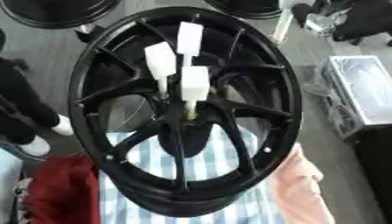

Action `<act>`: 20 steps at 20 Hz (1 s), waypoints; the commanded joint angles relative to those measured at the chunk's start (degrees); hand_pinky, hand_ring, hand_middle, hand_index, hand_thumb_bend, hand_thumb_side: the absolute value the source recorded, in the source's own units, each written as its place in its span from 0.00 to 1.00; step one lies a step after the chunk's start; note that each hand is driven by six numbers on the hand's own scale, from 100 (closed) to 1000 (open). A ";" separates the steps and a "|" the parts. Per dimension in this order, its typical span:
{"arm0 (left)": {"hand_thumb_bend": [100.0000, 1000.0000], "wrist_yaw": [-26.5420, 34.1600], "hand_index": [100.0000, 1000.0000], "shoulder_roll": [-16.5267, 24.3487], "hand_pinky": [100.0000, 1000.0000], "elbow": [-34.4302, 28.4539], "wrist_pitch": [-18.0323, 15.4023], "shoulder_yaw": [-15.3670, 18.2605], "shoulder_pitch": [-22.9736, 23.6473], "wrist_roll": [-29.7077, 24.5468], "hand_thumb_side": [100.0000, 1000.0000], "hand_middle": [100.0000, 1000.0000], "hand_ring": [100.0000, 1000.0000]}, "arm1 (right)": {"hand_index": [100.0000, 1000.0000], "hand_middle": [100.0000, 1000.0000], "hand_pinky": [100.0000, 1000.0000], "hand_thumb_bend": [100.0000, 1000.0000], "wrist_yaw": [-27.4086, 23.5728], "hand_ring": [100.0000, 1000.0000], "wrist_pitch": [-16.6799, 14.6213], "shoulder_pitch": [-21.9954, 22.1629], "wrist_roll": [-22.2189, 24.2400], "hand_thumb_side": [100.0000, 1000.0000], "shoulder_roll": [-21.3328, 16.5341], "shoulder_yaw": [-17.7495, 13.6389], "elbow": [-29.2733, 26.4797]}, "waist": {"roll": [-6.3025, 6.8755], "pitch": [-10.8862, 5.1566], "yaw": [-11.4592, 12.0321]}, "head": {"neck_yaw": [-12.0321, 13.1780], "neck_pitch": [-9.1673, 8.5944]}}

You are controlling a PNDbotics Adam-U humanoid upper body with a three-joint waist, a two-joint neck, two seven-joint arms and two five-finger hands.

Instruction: Pull the pin out of the wheel hub.

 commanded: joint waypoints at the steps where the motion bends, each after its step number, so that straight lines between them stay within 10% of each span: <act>1: 0.00 0.67 0.73 0.97 0.80 -0.69 -0.07 0.23 -0.70 0.08 0.71 0.68 0.90 | 0.54 0.31 0.48 0.00 -4.12 0.46 2.12 1.76 -5.73 0.39 -4.70 -5.37 0.15 | 0.22 -1.51 -0.51 | 1.76 -0.10; 2: 0.00 0.79 0.73 0.81 0.80 -0.84 -0.12 0.28 -0.75 0.17 0.71 0.68 0.90 | 0.54 0.31 0.48 0.00 -5.35 0.46 2.27 3.34 -8.07 0.28 -5.67 -7.23 0.84 | 0.24 -1.57 -0.72 | 2.59 -0.10; 9: 0.00 1.29 0.73 -0.65 0.79 -2.17 -0.47 1.12 -0.46 1.27 0.69 0.67 0.89 | 0.54 0.31 0.48 0.00 -8.34 0.47 -1.41 21.13 -22.03 0.35 -6.42 -18.67 1.33 | 0.81 -1.30 -1.93 | 7.01 -0.10; 14: 0.00 1.62 0.73 -2.01 0.79 -3.31 -0.74 1.69 -0.50 2.17 0.68 0.67 0.89 | 0.58 0.36 0.51 0.00 0.69 0.50 -7.25 35.89 -29.64 0.31 5.09 -24.52 -0.89 | 1.78 -0.07 -1.79 | 8.44 -0.10; 18: 0.00 1.90 0.73 -3.00 0.79 -3.91 -0.80 1.75 -0.96 2.59 0.68 0.67 0.89 | 0.65 0.43 0.60 0.00 11.19 0.57 -10.92 41.51 -33.05 0.25 15.89 -26.69 -0.97 | 2.69 0.67 -1.36 | 9.19 -0.10; 19: 0.00 1.96 0.73 -3.16 0.79 -4.00 -0.82 1.74 -1.07 2.63 0.68 0.66 0.89 | 0.72 0.50 0.66 0.00 14.38 0.64 -11.22 42.43 -33.71 0.08 18.11 -27.08 -0.97 | 2.88 0.78 -1.29 | 9.36 -0.10; 20: 0.00 2.01 0.72 -3.30 0.79 -4.04 -0.82 1.75 -1.16 2.67 0.68 0.66 0.89 | 0.74 0.53 0.68 0.00 17.59 0.67 -11.15 43.17 -34.07 0.17 19.83 -27.30 -0.97 | 3.03 0.87 -1.24 | 9.49 -0.10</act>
